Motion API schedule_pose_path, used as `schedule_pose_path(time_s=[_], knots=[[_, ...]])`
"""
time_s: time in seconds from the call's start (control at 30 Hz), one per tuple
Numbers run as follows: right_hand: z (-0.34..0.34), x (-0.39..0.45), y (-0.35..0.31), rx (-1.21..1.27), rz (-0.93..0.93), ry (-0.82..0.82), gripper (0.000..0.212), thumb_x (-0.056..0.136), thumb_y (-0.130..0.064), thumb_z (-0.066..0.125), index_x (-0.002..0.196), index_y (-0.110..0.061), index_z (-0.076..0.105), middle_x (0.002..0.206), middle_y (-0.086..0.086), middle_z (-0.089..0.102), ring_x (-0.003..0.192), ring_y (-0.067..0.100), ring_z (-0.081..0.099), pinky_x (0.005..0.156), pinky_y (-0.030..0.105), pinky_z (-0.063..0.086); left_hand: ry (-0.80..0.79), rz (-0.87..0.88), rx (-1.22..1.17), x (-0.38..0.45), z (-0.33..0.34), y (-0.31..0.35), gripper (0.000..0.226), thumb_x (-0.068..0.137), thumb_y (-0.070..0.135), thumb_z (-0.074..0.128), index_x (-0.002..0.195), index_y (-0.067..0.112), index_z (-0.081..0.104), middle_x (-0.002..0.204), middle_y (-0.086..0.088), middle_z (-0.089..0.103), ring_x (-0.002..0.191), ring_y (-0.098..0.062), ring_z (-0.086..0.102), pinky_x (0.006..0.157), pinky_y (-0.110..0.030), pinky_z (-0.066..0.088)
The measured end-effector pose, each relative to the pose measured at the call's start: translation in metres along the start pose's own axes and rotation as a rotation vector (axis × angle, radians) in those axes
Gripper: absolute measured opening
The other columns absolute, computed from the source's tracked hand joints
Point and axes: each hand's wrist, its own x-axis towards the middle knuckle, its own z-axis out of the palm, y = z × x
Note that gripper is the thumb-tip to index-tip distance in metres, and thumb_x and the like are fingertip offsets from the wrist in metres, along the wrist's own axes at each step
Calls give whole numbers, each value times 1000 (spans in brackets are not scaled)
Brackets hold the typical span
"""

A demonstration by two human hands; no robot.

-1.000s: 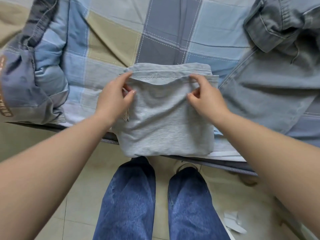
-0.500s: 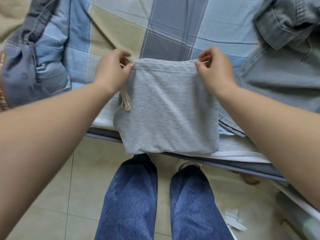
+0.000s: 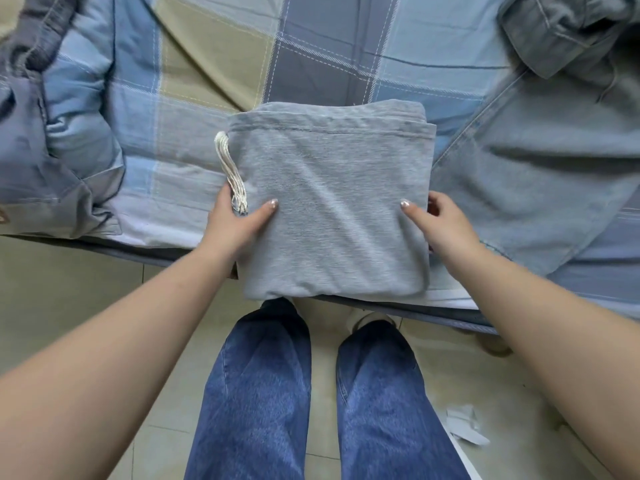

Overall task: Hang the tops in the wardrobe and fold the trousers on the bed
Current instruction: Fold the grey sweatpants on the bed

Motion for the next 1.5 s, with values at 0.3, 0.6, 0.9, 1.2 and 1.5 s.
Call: schedule_pose_path(time_s=[0.3, 0.6, 0.9, 1.2, 1.5], knots=[[15, -5, -23, 247, 75, -361, 32, 82, -12, 71, 112, -20, 61, 107, 0, 69, 97, 16, 65, 80, 29, 52, -336, -213, -222, -22, 15, 46, 38, 80, 19, 72, 116, 14, 62, 108, -4, 72, 101, -22, 68, 80, -33, 56], [-82, -93, -56, 463, 61, -500, 42, 71, -9, 73, 111, -14, 64, 105, 7, 72, 92, 21, 70, 74, 30, 57, -465, -131, -307, -121, -6, 129, 89, 21, 46, 94, 101, 17, 68, 95, -5, 75, 82, -20, 73, 58, -32, 57], [-230, -277, -124, 578, -162, -367, 86, 26, -41, 95, 103, -12, 68, 100, 11, 73, 84, 22, 72, 63, 28, 56, -692, 81, -362, -276, 1, 268, 78, 25, 43, 95, 95, 17, 73, 99, -11, 73, 84, -24, 72, 64, -32, 58], [-248, -427, -142, 747, -334, -99, 72, 41, -29, 92, 106, -15, 64, 101, 10, 73, 87, 23, 71, 64, 30, 57, -917, 283, -178, -360, -29, 357, 67, 18, 41, 95, 78, 15, 78, 84, -11, 74, 70, -21, 72, 54, -28, 56], [-170, -541, -123, 1077, -450, 243, 43, 70, -5, 69, 112, -10, 60, 98, 15, 72, 84, 28, 71, 62, 35, 58, -1177, 411, 126, -418, -66, 395, 90, 19, 31, 95, 99, 6, 64, 82, -13, 74, 68, -21, 71, 53, -28, 56]])
